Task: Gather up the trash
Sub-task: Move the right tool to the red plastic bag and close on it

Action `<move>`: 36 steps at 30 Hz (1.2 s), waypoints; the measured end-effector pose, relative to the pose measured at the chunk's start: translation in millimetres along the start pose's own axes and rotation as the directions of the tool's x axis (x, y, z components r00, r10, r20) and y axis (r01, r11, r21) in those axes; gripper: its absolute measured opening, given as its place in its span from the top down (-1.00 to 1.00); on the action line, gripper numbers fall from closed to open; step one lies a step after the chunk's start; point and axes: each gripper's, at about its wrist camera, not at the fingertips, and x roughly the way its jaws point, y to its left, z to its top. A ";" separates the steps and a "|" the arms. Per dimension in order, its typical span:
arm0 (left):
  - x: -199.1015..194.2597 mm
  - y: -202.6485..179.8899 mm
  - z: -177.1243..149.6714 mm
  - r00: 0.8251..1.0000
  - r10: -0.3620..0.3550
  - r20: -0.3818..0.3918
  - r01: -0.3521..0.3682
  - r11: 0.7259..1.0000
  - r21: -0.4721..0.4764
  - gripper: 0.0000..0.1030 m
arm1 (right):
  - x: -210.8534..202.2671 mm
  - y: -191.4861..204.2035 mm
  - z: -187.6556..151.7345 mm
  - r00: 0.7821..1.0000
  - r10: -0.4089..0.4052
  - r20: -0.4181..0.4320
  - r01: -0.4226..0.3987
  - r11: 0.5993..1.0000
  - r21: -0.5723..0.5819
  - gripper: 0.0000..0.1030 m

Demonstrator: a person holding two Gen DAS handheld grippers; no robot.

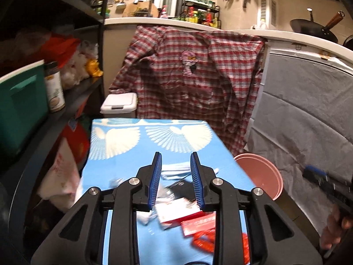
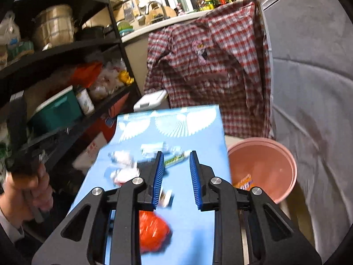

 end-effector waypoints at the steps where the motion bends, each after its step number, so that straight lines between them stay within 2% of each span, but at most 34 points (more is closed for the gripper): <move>1: 0.0 4.6 -2.2 1.000 0.005 -0.005 -0.006 1.000 -0.006 0.48 | -0.6 6.3 -8.8 1.000 -0.002 -0.009 0.002 1.000 -0.010 0.52; 8: 15.1 34.0 -13.8 0.999 0.017 -0.049 -0.020 0.998 -0.067 0.48 | 10.4 38.3 -53.1 0.997 -0.002 -0.080 -0.005 0.996 -0.088 0.51; 13: 31.7 43.9 -17.7 0.998 0.018 -0.067 -0.024 0.996 -0.084 0.48 | 22.8 41.8 -66.6 0.992 0.005 -0.129 -0.016 0.996 -0.086 0.44; 16: 43.6 46.1 -22.7 0.996 0.016 -0.090 -0.023 0.997 -0.077 0.48 | 29.0 43.1 -72.4 0.988 0.014 -0.156 -0.028 0.996 -0.085 0.25; 25: 80.9 50.0 -38.1 0.985 0.035 -0.167 -0.045 0.997 -0.058 0.48 | 49.4 48.0 -86.4 0.969 0.045 -0.242 -0.068 0.994 -0.088 -0.05; 30: 104.3 49.1 -46.3 0.974 0.030 -0.224 -0.043 0.997 -0.057 0.46 | 62.5 46.2 -93.7 0.956 0.046 -0.289 -0.071 0.994 -0.080 -0.22; 32: 111.9 48.2 -48.9 0.970 0.031 -0.241 -0.045 0.997 -0.054 0.28 | 67.3 44.7 -95.4 0.953 0.046 -0.299 -0.072 0.994 -0.077 -0.33; 33: 116.0 47.0 -50.4 0.968 0.030 -0.251 -0.045 0.998 -0.052 0.12 | 69.1 44.2 -96.2 0.951 0.047 -0.305 -0.073 0.995 -0.074 -0.34; 34: 120.4 45.4 -51.1 0.965 0.033 -0.260 -0.047 0.998 -0.048 0.06 | 71.4 43.1 -96.7 0.949 0.048 -0.311 -0.074 0.995 -0.071 -0.36; 36: 126.9 43.4 -53.5 0.961 0.038 -0.274 -0.051 0.998 -0.038 0.05 | 75.4 41.9 -98.1 0.945 0.054 -0.324 -0.078 0.995 -0.062 -0.37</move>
